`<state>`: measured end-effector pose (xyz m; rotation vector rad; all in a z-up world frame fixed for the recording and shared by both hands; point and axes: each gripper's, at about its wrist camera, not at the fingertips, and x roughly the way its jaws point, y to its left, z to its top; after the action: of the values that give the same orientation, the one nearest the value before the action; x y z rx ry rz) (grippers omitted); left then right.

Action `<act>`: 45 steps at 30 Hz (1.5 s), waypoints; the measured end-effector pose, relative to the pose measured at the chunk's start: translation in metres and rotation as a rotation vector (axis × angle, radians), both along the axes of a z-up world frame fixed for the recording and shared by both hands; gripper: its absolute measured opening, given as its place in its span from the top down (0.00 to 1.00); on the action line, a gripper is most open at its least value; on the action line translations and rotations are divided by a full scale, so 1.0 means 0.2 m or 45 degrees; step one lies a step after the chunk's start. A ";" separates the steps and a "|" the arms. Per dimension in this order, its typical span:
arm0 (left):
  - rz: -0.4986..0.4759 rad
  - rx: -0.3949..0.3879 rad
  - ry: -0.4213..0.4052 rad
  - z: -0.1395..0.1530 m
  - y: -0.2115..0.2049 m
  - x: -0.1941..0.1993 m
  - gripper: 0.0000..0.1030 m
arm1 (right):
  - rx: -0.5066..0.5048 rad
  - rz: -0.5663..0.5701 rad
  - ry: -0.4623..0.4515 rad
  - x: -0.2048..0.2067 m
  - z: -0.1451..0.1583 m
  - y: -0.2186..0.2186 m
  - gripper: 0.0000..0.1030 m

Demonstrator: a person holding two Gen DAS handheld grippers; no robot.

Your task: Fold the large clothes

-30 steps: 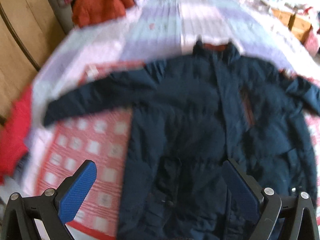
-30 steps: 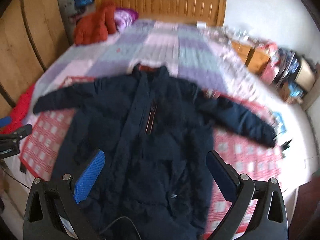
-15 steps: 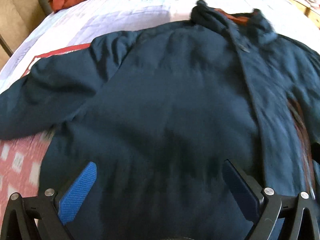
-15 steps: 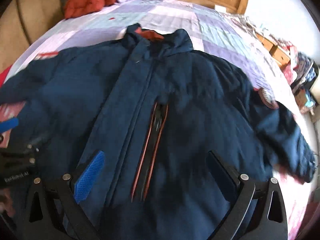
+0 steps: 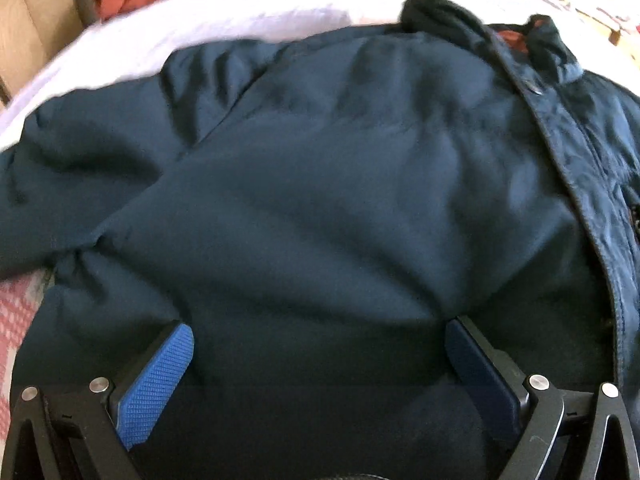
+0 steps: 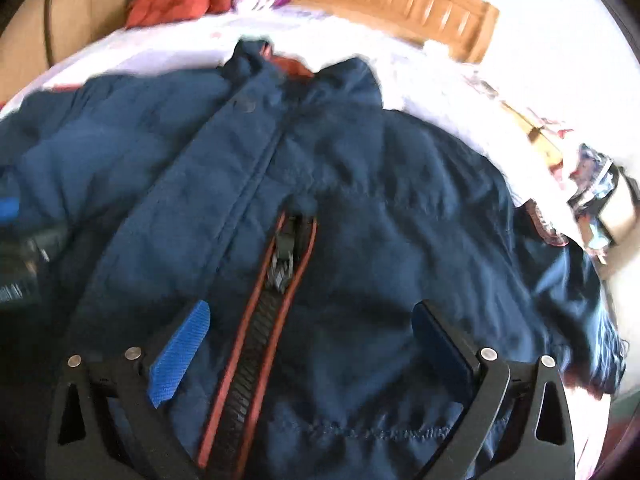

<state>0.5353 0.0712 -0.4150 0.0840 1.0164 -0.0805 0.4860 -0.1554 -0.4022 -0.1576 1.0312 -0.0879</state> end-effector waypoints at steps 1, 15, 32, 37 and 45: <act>0.026 -0.005 0.015 -0.02 0.04 0.00 0.00 | 0.093 -0.029 0.020 -0.01 0.00 -0.09 0.00; 0.096 0.052 0.087 0.01 0.45 -0.28 0.00 | 0.114 -0.017 0.231 -0.33 0.10 -0.17 0.00; 0.014 0.098 0.091 0.07 0.56 -1.22 0.00 | 0.155 -0.032 0.175 -1.19 0.21 0.07 0.00; -0.046 0.132 0.129 0.04 0.56 -1.46 0.00 | 0.123 0.046 0.149 -1.44 0.22 0.06 0.00; 0.014 0.092 0.152 0.06 0.79 -1.56 0.00 | 0.132 -0.136 0.197 -1.77 0.21 -0.34 0.05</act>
<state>0.2226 0.2287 -0.4036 0.1409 1.1389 -0.0391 0.1323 -0.2228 -0.3599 -0.0151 1.1956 -0.1203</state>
